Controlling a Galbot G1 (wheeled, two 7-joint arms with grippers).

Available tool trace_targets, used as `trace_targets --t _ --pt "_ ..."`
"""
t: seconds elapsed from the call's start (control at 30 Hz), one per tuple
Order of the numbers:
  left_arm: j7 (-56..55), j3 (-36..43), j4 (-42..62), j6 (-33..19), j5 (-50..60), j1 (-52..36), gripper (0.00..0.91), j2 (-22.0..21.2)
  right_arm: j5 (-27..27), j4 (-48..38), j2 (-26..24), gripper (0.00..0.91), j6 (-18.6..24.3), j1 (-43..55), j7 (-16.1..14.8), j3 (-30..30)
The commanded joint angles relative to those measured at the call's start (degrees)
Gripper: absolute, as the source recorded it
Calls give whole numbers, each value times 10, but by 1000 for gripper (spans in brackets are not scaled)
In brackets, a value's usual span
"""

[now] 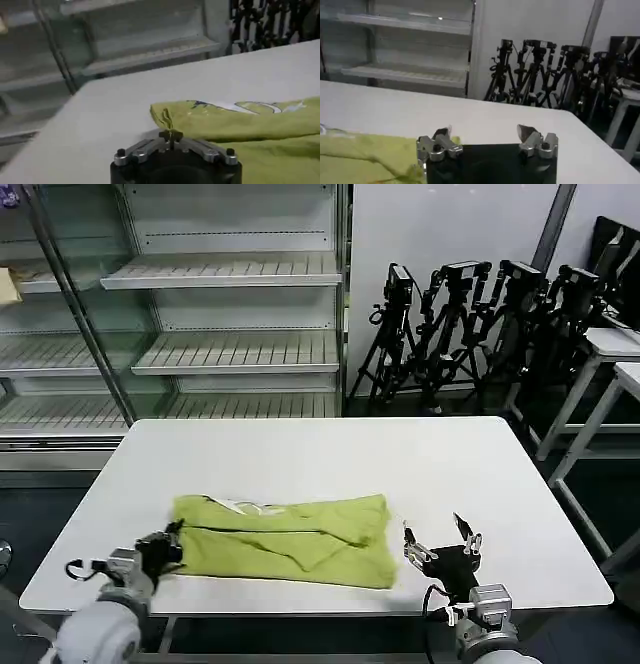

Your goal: Fold and organize the clothes.

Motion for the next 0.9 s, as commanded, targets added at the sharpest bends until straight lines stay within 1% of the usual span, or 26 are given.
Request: trace_targets --t 0.03,0.17,0.27,0.33,0.47,0.5,0.67,0.9 --pt "36 -128 36 2 72 24 10 106 1 2 2 907 3 -2 -1 4" --pt "51 -150 40 31 79 30 10 162 3 1 1 907 6 -1 -3 9" --pt "48 -135 14 64 24 23 10 177 5 -3 0 907 9 0 -4 14" --pt "38 -118 -39 69 -21 25 10 178 7 -2 -2 907 9 -3 -4 19" --pt "27 -73 -125 70 -65 28 10 163 8 -3 -5 907 10 -6 -5 29" --pt "17 -54 -154 70 -94 21 10 154 8 -2 -5 907 10 -8 -5 33" --pt "1 13 -185 70 -150 -9 10 121 8 1 -5 907 16 -17 -7 45" --pt "16 87 -203 69 -147 -41 10 83 7 1 -2 907 30 -37 -10 70"
